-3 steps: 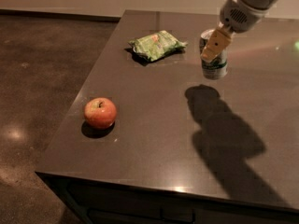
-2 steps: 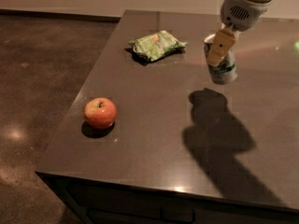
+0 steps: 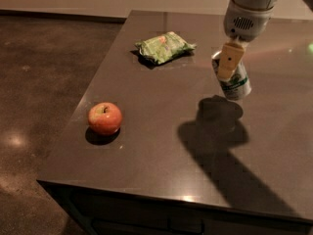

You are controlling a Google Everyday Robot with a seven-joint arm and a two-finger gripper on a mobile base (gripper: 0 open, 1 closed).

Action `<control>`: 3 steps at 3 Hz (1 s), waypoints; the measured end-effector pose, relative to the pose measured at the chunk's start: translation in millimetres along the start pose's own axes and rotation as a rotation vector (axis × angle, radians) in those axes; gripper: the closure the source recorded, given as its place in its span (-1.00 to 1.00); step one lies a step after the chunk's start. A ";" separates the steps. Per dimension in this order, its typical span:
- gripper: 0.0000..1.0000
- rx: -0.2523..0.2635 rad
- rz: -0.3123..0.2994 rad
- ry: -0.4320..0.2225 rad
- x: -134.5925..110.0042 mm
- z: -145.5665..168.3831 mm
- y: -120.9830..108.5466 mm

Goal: Knock 7up can over

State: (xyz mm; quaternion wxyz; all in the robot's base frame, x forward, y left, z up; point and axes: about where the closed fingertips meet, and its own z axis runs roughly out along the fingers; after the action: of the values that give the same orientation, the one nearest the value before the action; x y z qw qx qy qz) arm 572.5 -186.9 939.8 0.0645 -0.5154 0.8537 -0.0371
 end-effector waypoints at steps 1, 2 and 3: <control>0.73 -0.028 -0.024 0.028 -1.1 14.9 4.6; 0.24 -0.044 -0.040 0.059 -1.2 26.3 8.8; -0.20 -0.051 -0.055 0.089 -2.3 33.8 11.9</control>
Offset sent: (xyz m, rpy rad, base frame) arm -0.0381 -0.0045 -0.0400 -0.1113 0.2257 0.0415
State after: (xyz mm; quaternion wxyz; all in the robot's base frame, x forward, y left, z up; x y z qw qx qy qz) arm 568.2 -179.2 905.0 0.0120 -0.5379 0.8420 -0.0398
